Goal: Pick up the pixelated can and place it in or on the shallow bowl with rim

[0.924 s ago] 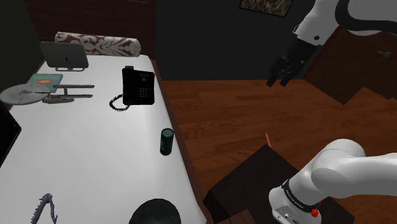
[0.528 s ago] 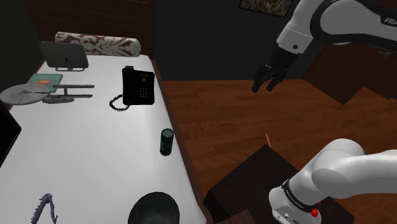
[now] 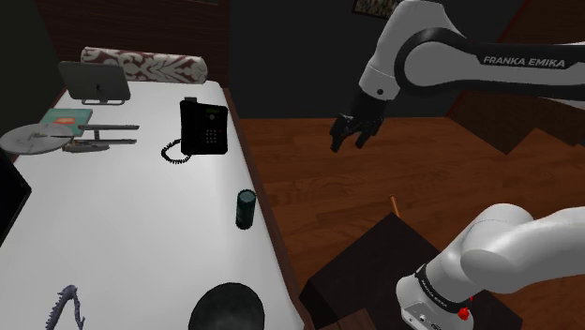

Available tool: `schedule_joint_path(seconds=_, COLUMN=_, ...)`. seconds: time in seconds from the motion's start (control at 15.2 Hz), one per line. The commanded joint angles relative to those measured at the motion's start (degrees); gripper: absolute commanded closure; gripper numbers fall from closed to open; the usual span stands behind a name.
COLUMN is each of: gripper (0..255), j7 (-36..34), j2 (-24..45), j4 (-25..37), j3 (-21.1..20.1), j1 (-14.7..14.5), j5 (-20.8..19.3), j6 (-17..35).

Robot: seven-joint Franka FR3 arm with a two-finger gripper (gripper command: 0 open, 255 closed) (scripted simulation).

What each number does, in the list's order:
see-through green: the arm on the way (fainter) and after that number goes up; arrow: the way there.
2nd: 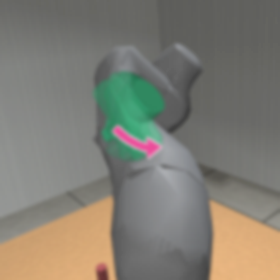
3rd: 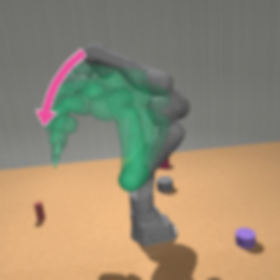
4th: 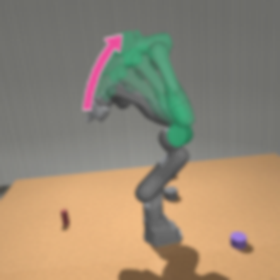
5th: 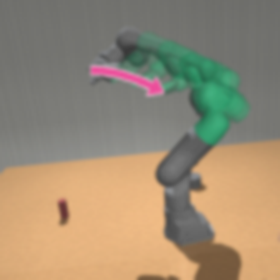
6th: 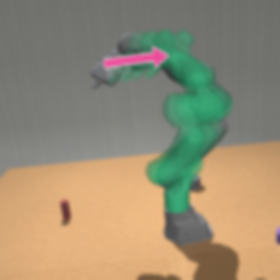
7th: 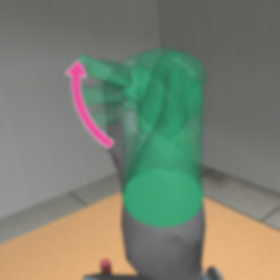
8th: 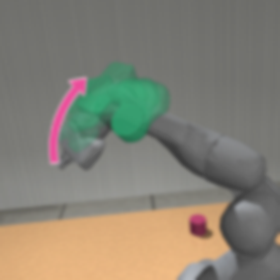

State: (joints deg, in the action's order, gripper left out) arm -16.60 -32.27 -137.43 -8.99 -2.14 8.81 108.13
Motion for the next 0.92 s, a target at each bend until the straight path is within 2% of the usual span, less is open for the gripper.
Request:
schedule_joint_path(seconds=0.0, gripper=0, j7=-1.5, j2=3.5, j4=0.2, j3=-1.7, j1=-0.3, j5=0.1, j6=3.4)
schedule_joint_path(seconds=0.46, gripper=0, j7=-8.0, j2=17.3, j4=3.8, j3=-7.4, j1=-0.8, j5=-1.7, j6=13.2)
schedule_joint_path(seconds=0.86, gripper=0, j7=-15.1, j2=30.7, j4=9.9, j3=-11.0, j1=-1.4, j5=-6.9, j6=19.5)
